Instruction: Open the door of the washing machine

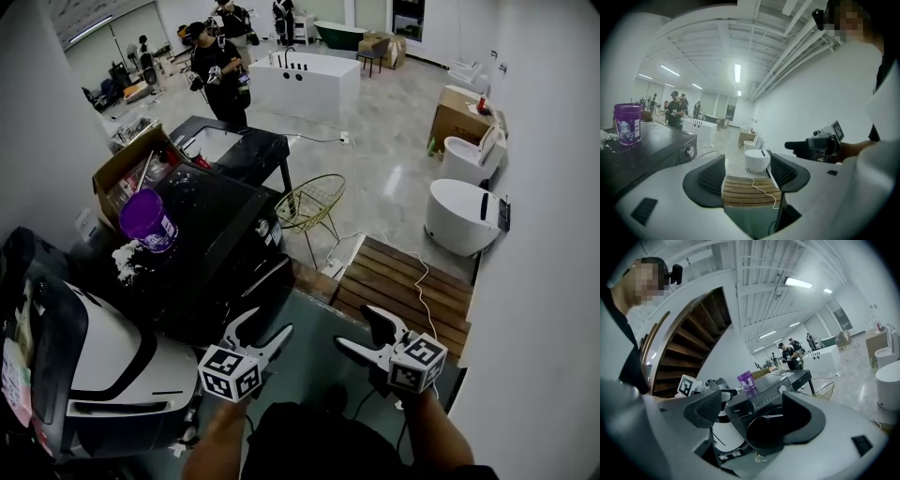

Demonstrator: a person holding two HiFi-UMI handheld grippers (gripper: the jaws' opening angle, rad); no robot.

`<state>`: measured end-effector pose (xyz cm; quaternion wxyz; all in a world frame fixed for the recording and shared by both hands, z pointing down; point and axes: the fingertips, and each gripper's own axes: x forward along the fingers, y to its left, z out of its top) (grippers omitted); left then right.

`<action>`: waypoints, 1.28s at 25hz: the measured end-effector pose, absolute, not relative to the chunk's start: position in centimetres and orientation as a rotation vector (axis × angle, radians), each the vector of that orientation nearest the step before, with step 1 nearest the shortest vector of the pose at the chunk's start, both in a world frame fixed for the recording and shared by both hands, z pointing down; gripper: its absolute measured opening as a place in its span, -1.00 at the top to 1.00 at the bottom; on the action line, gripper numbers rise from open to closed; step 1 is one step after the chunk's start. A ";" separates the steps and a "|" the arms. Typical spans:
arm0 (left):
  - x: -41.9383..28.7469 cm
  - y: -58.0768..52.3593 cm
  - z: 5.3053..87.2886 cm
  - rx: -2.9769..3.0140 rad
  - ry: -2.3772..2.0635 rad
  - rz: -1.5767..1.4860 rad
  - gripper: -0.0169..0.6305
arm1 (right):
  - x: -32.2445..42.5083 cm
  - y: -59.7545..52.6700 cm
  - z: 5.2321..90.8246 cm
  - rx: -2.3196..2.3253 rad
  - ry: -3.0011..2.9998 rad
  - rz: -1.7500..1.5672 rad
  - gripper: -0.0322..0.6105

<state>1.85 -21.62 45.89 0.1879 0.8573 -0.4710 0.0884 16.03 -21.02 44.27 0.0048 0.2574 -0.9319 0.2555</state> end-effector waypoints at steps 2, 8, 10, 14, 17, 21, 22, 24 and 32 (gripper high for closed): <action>2.3 -22.8 46.5 2.398 -1.312 0.255 -0.02 | 16.3 -22.3 44.1 0.797 -2.921 0.794 -0.33; 1.5 -25.1 47.0 2.401 -1.300 0.263 0.00 | 14.8 -24.5 44.4 0.740 -2.871 0.722 -0.28; 0.1 -25.7 46.9 2.392 -1.315 0.248 0.02 | 13.5 -25.2 44.6 0.708 -2.844 0.674 -0.24; -3.7 -26.5 46.5 2.388 -1.360 0.234 0.03 | 9.7 -26.9 45.1 0.671 -2.827 0.676 -0.24; -6.7 -26.7 46.7 2.378 -1.411 0.239 0.04 | 6.0 -27.5 44.4 0.584 -2.886 0.783 -0.23; -9.5 -26.3 48.2 2.332 -1.406 0.242 0.08 | 1.8 -27.0 44.7 0.461 -2.903 0.845 -0.18; -10.0 -26.3 48.5 2.321 -1.403 0.234 0.08 | 1.2 -27.0 45.1 0.438 -2.893 0.874 -0.15; -10.8 -26.4 49.0 2.297 -1.408 0.210 0.08 | 0.3 -27.4 46.0 0.414 -2.866 0.910 -0.13; -13.4 -29.9 51.1 2.209 -1.485 0.195 0.10 | -3.0 -32.2 47.5 0.259 -2.825 0.819 -0.13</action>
